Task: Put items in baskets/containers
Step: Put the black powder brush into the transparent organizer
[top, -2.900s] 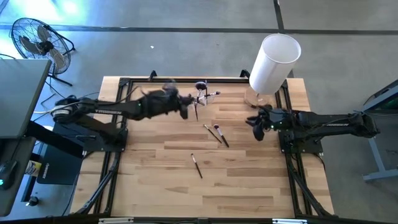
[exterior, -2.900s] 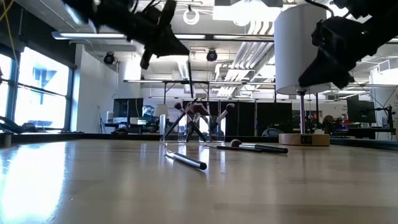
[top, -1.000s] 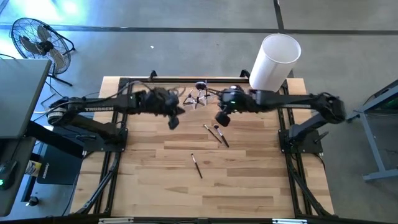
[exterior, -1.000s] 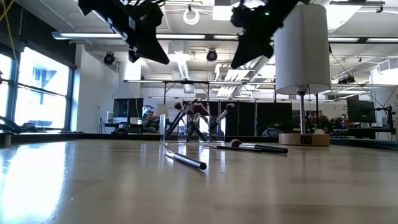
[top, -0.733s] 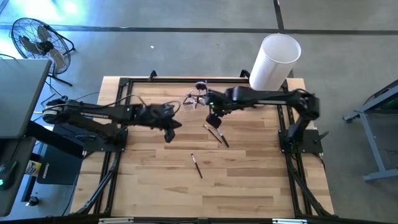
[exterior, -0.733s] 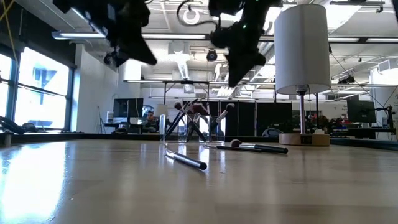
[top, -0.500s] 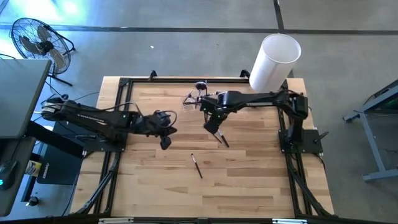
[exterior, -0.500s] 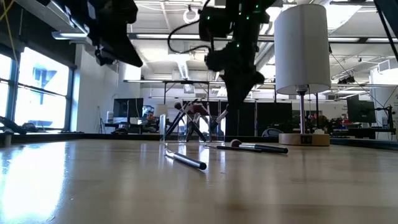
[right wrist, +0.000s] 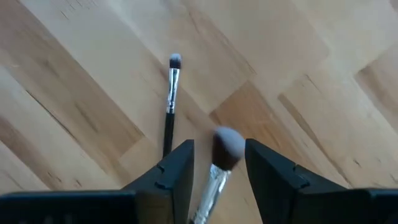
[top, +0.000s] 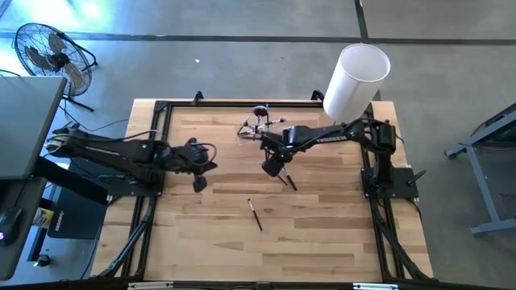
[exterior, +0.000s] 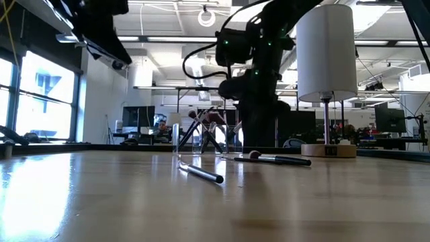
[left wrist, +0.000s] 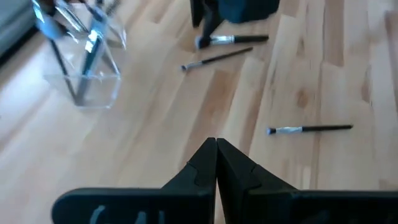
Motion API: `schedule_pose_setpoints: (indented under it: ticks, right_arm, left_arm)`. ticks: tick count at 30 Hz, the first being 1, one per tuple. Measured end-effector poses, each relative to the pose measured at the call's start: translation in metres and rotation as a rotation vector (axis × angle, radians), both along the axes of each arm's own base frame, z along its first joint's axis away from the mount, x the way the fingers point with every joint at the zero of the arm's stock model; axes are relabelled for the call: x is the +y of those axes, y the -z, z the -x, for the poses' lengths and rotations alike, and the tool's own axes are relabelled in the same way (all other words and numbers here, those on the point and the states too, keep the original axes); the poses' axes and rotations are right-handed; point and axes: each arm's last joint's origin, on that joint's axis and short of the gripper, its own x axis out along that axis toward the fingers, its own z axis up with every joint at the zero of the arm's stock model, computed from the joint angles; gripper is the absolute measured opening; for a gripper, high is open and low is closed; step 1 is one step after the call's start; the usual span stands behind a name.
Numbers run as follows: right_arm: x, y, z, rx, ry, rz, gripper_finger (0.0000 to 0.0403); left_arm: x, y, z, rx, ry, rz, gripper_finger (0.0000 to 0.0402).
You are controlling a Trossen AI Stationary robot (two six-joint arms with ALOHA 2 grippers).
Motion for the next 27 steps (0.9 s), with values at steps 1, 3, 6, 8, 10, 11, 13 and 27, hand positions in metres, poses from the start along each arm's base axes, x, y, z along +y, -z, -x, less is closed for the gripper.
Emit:
schedule_pose_setpoints:
  ticks: [1, 3, 6, 8, 10, 11, 13, 27]
  right_arm:
    - [0.0, 0.002, 0.0, -0.008, 0.0, 0.001, 0.0134]
    - [0.0, 0.006, 0.001, -0.013, 0.002, 0.006, 0.0134]
    - [0.0, 0.013, 0.003, 0.016, 0.016, 0.011, 0.0134]
    - [0.0, 0.021, 0.004, 0.054, 0.019, 0.017, 0.0134]
    - [0.0, 0.032, 0.002, 0.077, 0.022, 0.01, 0.0134]
    - [0.0, 0.035, 0.001, 0.081, 0.025, 0.009, 0.0134]
    - [-0.001, 0.042, -0.001, 0.098, 0.041, 0.009, 0.0133]
    - [0.003, 0.001, 0.014, 0.048, 0.097, 0.032, 0.0013]
  left_arm:
    - [0.001, -0.003, 0.003, -0.011, 0.002, -0.011, 0.0]
    - [0.002, -0.007, 0.011, -0.03, 0.0, -0.032, 0.0]
    - [0.004, -0.015, 0.02, -0.078, 0.006, -0.055, 0.0]
    - [0.005, -0.02, 0.027, -0.107, 0.013, -0.063, 0.0]
    - [0.006, -0.024, 0.032, -0.134, 0.019, -0.07, 0.0]
    - [0.006, -0.025, 0.035, -0.14, 0.023, -0.074, 0.0]
    - [0.007, -0.026, 0.04, -0.146, 0.023, -0.077, 0.0]
    - [0.008, -0.026, 0.05, -0.111, 0.049, -0.124, 0.0]
